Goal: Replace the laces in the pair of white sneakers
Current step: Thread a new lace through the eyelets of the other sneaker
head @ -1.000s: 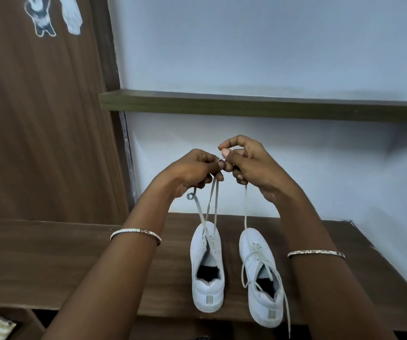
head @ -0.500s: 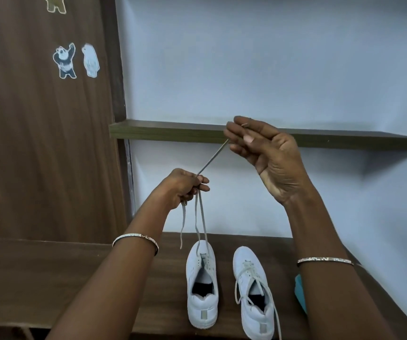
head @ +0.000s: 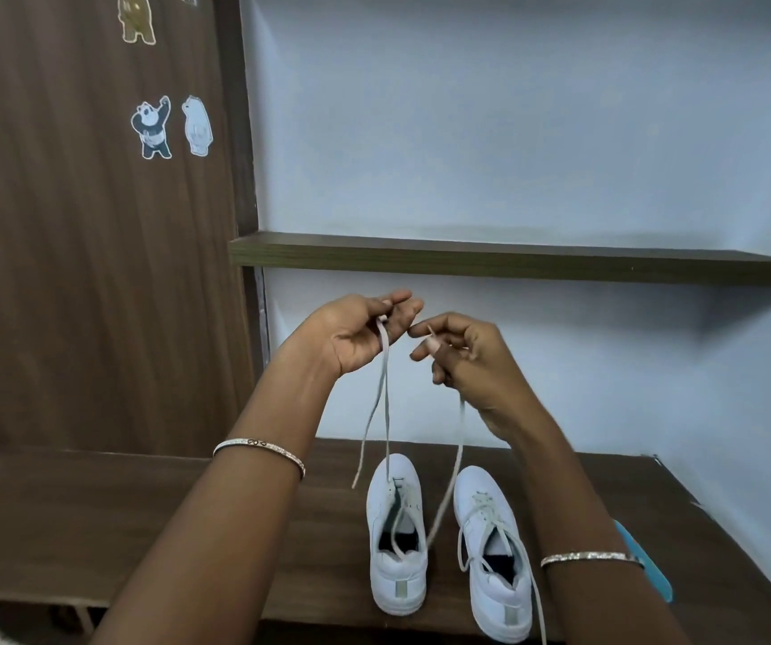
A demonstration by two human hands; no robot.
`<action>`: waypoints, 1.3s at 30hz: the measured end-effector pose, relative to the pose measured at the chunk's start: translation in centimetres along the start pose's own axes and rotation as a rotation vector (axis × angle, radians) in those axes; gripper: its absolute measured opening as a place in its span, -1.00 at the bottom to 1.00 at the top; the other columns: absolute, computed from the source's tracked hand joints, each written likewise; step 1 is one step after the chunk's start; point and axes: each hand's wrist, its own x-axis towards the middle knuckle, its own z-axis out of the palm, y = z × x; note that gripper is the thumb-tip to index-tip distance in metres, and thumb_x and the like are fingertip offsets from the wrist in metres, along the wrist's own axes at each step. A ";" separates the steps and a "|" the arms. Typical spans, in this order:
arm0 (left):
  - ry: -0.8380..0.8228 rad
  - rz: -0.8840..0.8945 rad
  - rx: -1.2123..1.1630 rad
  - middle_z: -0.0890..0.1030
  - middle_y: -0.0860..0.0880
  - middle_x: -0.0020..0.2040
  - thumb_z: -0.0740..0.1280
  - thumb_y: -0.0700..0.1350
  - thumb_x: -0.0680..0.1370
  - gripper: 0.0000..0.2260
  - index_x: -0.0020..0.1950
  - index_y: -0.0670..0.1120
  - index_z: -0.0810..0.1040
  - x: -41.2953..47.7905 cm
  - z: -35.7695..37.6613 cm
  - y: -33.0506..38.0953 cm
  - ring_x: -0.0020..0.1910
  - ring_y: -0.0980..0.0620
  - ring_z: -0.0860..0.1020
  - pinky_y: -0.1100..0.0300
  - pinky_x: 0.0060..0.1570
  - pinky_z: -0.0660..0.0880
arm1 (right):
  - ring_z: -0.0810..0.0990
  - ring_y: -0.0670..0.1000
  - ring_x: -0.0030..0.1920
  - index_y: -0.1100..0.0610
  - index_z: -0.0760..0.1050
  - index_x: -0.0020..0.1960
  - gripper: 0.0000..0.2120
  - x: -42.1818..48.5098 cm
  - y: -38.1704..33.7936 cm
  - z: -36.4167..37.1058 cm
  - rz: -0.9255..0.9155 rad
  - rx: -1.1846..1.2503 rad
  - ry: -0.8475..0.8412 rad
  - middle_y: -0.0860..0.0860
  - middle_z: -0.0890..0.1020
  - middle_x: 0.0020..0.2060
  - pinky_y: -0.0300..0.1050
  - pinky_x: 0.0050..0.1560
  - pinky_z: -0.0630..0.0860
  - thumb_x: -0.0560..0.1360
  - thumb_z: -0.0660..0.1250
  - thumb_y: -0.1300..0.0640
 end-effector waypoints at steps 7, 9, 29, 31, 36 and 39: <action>-0.024 -0.081 -0.123 0.58 -0.35 0.07 0.01 -0.34 0.67 -0.73 0.16 -0.37 0.48 -0.5 -0.1 -0.5 0.33 -0.16 0.52 -0.13 0.11 0.53 | 0.70 0.01 -0.30 0.10 0.39 0.14 -0.80 -1.8 1.1 2.8 -0.149 -0.100 0.050 -0.03 0.74 -0.17 -0.15 -0.09 0.62 0.58 0.36 0.21; -0.018 -0.100 -0.175 0.57 -0.39 0.08 0.00 -0.35 0.67 -0.73 0.15 -0.39 0.48 -0.4 -0.1 -0.7 0.34 -0.19 0.51 -0.11 -0.01 0.60 | 0.71 -0.03 -0.27 0.06 0.40 0.19 -0.76 -2.1 1.2 3.2 -0.212 -0.139 0.009 -0.02 0.74 -0.18 -0.13 -0.03 0.63 0.58 0.36 0.24; 0.267 -0.111 -0.295 0.52 -0.27 0.11 0.04 -0.35 0.67 -0.80 0.18 -0.40 0.40 2.8 -3.0 -2.5 0.13 -0.23 0.59 -0.03 -0.22 0.65 | 0.73 0.09 -0.02 0.29 0.68 0.05 -0.78 -2.4 2.8 2.7 -0.159 0.131 -0.087 0.12 0.74 -0.07 0.03 0.12 0.63 0.41 0.48 0.41; 0.260 -0.153 -0.146 0.51 -0.28 -0.05 0.03 -0.33 0.68 -0.80 0.07 -0.35 0.43 2.8 -3.5 -3.8 -0.01 -0.18 0.60 0.06 -0.24 0.65 | 0.73 0.10 -0.04 0.28 0.69 0.00 -0.80 -2.0 2.4 2.3 -0.185 0.169 0.022 0.11 0.75 -0.11 0.00 0.07 0.64 0.37 0.52 0.37; 0.289 -0.233 0.036 0.60 -0.28 -0.07 0.10 -0.38 0.65 -0.78 0.20 -0.36 0.49 3.6 -7.3 -7.7 -0.03 -0.15 0.63 -0.02 0.09 0.58 | 0.68 0.08 -0.29 0.19 0.71 -0.07 -0.88 -0.9 2.6 0.6 -0.160 0.083 0.329 0.03 0.74 -0.22 0.05 -0.12 0.66 0.42 0.54 0.17; 0.310 -0.272 0.043 0.60 -0.30 -0.06 0.09 -0.41 0.65 -0.78 0.17 -0.42 0.48 3.9 -9.2 -9.9 0.10 -0.18 0.61 0.00 -0.18 0.65 | 0.69 0.01 -0.23 0.11 0.71 -0.07 -0.90 -0.7 3.2 -0.4 -0.139 -0.038 0.431 -0.07 0.73 -0.21 0.04 -0.07 0.66 0.46 0.51 0.08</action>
